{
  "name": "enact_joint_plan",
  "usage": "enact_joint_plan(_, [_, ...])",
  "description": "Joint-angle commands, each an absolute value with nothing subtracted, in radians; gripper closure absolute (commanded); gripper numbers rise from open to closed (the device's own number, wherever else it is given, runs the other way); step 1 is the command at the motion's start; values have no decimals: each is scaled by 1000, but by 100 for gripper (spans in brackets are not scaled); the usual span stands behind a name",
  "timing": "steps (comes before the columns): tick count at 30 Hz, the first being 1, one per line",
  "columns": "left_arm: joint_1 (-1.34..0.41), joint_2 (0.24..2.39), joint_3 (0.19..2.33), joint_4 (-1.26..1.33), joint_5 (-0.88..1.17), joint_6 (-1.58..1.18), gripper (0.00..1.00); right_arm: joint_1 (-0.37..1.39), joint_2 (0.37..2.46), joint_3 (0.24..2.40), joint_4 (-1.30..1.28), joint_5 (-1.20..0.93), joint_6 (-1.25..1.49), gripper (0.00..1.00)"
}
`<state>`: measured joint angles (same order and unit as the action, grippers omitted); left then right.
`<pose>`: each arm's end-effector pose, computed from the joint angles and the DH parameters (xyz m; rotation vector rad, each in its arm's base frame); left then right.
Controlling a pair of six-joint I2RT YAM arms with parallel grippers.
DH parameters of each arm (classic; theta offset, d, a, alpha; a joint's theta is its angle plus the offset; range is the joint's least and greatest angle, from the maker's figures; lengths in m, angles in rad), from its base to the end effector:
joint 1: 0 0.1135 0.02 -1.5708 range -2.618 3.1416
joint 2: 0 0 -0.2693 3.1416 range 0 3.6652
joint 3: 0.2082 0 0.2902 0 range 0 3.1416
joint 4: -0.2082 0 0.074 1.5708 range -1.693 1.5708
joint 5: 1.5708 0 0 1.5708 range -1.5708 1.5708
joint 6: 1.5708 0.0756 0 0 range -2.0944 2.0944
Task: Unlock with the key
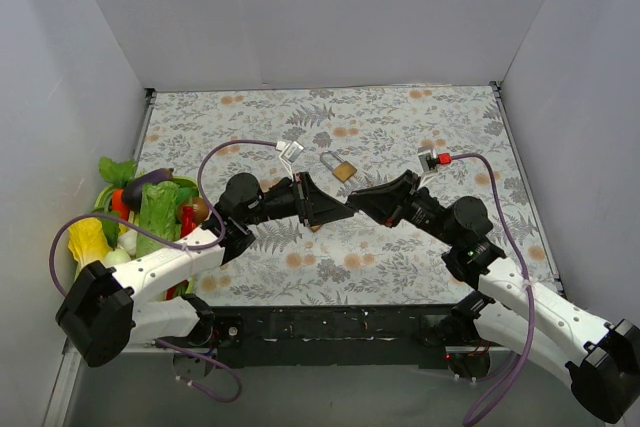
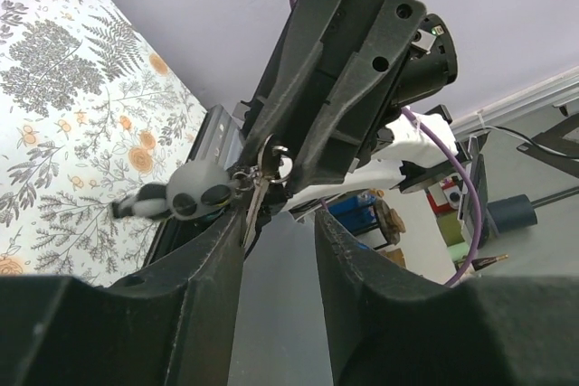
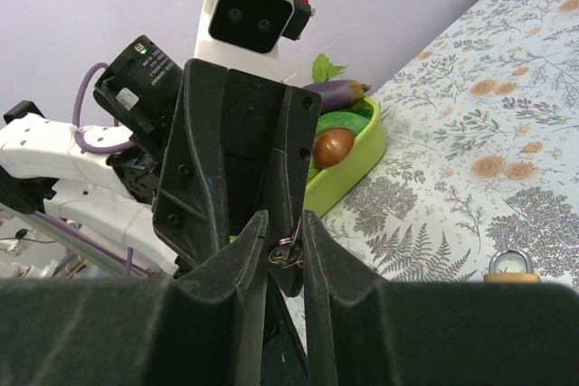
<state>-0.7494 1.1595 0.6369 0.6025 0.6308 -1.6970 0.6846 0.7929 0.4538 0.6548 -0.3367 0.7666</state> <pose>0.2060 -0.2526 0.2814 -0.2800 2.0766 -2.2318 0.1832 0.1818 0.3126 -0.2667 1.3930 1.4388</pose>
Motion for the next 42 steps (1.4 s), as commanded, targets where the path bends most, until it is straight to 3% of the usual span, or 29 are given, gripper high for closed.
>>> enact_joint_plan(1, [-767,1152,680,621,643,-1701,66,683,793,451,719,-344,776,99])
enact_joint_plan(6, [-772,1164,684,627,647,-1707,75,683,795,449,719,-347,775,99])
enact_joint_plan(11, [-772,1158,684,591,624,-1697,100,683,790,439,719,-345,775,99])
enact_joint_plan(19, [-772,1129,715,381,571,-1580,100,683,784,451,655,-374,767,98])
enact_joint_plan(20, [-772,1129,732,358,578,-1566,100,681,781,457,631,-377,759,87])
enact_joint_plan(22, [-772,1132,755,290,587,-1494,100,681,772,477,598,-385,727,81])
enact_joint_plan(23, [-772,1134,768,226,607,-1473,100,681,766,485,553,-385,713,67])
enact_joint_plan(25, [-772,1135,784,164,627,-1404,100,672,761,526,482,-380,678,55])
enact_joint_plan(27, [-772,1137,802,82,666,-1362,100,660,765,555,385,-383,649,29])
enact_joint_plan(29, [-772,1144,822,6,692,-1298,100,654,776,584,345,-415,606,13])
enact_joint_plan(42, [-772,1200,1028,-454,876,-997,100,646,850,545,396,-794,560,25])
